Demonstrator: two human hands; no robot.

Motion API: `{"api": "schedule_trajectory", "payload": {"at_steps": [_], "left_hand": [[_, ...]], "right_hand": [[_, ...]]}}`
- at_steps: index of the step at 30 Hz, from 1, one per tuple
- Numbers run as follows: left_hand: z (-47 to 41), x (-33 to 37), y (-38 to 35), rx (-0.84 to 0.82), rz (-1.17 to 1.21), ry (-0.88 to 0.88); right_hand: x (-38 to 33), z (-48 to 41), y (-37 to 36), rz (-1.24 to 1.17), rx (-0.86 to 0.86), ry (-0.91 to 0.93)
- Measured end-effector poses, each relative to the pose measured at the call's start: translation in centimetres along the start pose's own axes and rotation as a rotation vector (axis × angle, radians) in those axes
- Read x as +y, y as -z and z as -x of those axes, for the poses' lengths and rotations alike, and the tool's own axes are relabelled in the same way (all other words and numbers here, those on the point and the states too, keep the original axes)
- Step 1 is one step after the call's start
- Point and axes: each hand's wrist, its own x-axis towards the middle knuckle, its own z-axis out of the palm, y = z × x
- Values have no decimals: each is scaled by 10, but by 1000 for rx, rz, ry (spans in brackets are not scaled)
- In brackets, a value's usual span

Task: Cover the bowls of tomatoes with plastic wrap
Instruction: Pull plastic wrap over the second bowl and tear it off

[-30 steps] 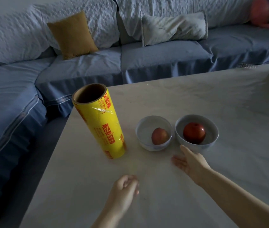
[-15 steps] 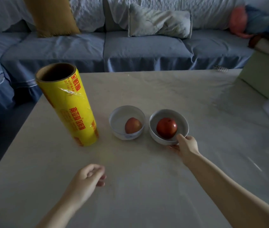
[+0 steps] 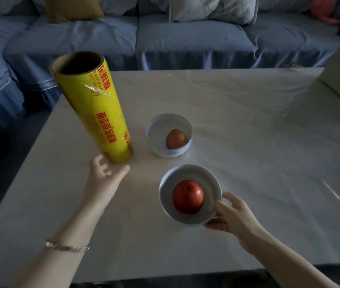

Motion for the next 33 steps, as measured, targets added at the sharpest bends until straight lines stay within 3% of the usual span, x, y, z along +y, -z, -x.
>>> {"api": "schedule_trajectory", "payload": {"at_steps": [3, 9, 13, 17, 22, 27, 31, 33], "left_hand": [[-36, 13, 11, 132, 17, -110], [-68, 49, 7, 186, 145, -274], [-65, 55, 1, 277, 151, -301], [-53, 63, 13, 278, 180, -318], [-15, 94, 43, 66, 167, -281], [29, 111, 48, -248, 150, -199], [52, 111, 33, -384, 37, -234], [53, 111, 26, -494, 31, -256]], "right_hand": [[-1, -3, -9, 59, -37, -22], [-7, -3, -4, 280, -43, -41], [-10, -1, 6, 436, 187, 203], [-48, 14, 4, 327, 251, 469], [-114, 22, -37, 235, 41, 640], [-160, 31, -85, 158, -230, 539], [-153, 33, -93, 128, -124, 576], [-145, 31, -81, 1, -117, 529]]}}
